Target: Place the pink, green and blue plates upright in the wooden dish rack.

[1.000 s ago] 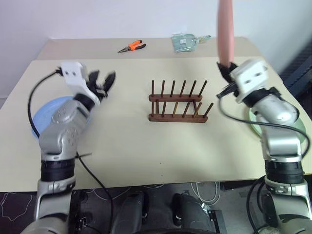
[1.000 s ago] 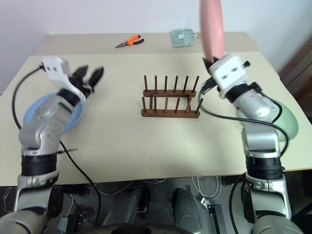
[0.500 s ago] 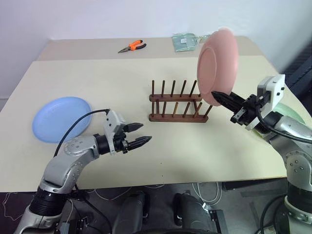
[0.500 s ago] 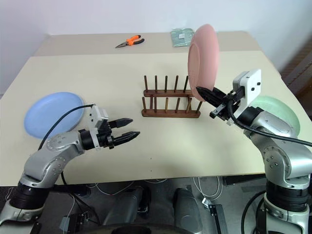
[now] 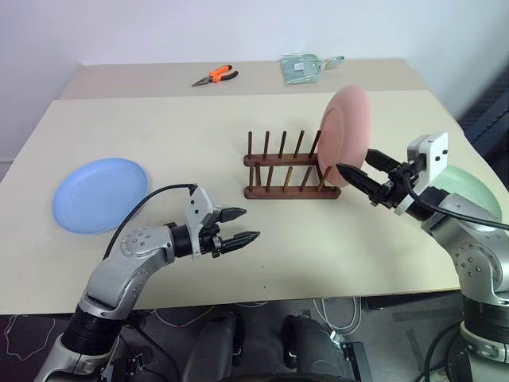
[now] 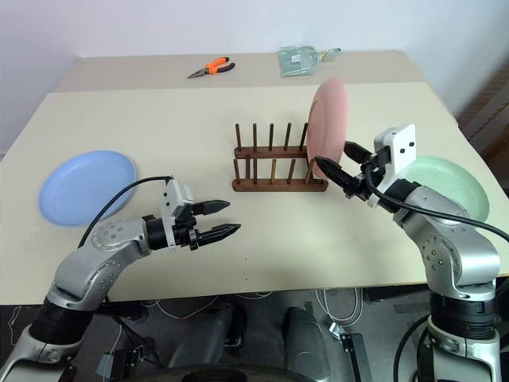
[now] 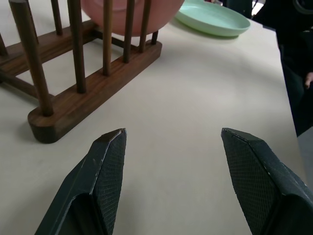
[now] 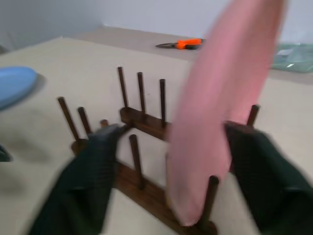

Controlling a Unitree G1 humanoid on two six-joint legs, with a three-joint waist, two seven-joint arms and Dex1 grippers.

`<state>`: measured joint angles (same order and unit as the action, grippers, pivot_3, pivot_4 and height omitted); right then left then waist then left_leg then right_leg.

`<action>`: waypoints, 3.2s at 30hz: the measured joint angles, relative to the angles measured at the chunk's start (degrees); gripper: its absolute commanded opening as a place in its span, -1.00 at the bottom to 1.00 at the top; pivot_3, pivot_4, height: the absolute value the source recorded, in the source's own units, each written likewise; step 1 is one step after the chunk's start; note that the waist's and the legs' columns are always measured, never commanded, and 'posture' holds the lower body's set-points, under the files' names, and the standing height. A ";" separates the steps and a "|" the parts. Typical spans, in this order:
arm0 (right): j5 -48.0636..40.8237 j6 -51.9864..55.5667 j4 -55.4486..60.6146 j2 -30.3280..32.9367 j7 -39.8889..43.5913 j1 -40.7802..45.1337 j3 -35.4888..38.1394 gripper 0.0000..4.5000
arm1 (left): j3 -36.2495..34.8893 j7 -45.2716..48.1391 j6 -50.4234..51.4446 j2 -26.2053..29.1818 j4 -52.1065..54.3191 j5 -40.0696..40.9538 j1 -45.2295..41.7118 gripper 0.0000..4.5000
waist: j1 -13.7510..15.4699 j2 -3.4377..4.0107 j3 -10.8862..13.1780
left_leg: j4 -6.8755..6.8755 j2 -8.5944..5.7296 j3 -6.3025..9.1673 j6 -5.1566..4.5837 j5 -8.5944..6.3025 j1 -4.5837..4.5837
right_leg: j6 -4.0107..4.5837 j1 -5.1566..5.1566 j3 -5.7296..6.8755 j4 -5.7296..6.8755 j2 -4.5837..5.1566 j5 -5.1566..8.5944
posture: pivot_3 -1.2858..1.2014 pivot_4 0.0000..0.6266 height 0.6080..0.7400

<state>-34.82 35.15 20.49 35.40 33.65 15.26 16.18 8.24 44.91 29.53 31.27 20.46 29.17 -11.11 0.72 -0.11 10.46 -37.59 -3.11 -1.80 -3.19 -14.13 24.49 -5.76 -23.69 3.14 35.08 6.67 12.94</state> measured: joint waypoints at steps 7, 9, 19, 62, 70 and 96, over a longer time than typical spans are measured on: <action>-0.89 -1.56 0.57 7.12 5.66 -4.47 5.81 0.57 | -0.10 0.12 -0.01 -0.20 -0.03 -0.44 0.86 0.41 | 0.46 0.02 0.01 | -0.01 -0.02 0.01 -0.10 -0.03 0.02 | -0.02 0.06 0.03 -0.10 0.02 0.00 | 0.03 -0.52 1.00; -0.26 -1.87 0.48 10.04 8.00 -8.45 7.98 0.57 | -0.07 0.37 -0.02 -0.21 -0.10 -0.47 1.17 0.41 | 0.41 0.02 0.01 | -0.02 -0.02 0.01 -0.11 -0.03 0.02 | -0.02 0.07 0.03 -0.10 0.03 0.01 | 0.03 -0.52 1.00; 29.71 -15.88 -18.71 18.62 0.68 -18.15 -1.73 0.57 | 1.28 2.11 -1.68 -2.10 -3.60 -2.92 -1.10 0.41 | -0.01 0.14 -0.05 | -0.13 -0.01 -0.06 -0.11 -0.03 0.02 | -0.02 0.04 0.04 -0.08 0.05 0.02 | 0.03 -0.52 1.00; -31.65 5.82 6.13 -13.83 -28.23 14.41 -5.42 -0.98 | -4.90 -0.35 -5.87 -3.35 -5.59 -4.38 0.33 0.41 | 0.97 0.26 0.03 | -0.29 -0.11 0.01 -0.24 -0.19 0.26 | -0.17 -0.42 -0.08 0.14 0.06 0.07 | 0.03 -0.52 1.00; -31.30 8.07 0.79 -14.90 -30.72 13.77 -6.13 -0.58 | -5.08 -0.32 -5.86 -3.34 -4.79 -3.61 0.48 0.41 | -0.14 0.26 0.03 | -0.29 -0.11 0.01 -0.24 -0.18 0.26 | -0.18 -0.43 -0.08 0.16 0.06 0.06 | 0.03 -0.52 1.00; 10.26 -7.95 -2.83 -0.88 -6.71 26.07 -21.37 0.98 | -18.16 -19.14 -6.80 -6.30 -10.86 -7.38 -4.07 1.00 | -0.05 0.26 0.04 | -0.34 -0.11 -0.02 -0.20 -0.14 0.37 | -0.40 -0.54 -0.03 0.25 -0.03 -0.06 | 0.03 -0.52 1.00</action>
<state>-24.56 27.20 17.66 34.52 26.94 41.33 -5.20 -9.92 25.77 22.73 24.97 9.60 21.79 -15.18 0.67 0.15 10.50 -37.94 -3.22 -1.82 -3.39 -14.27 24.86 -6.15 -24.23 3.11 35.32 6.63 12.88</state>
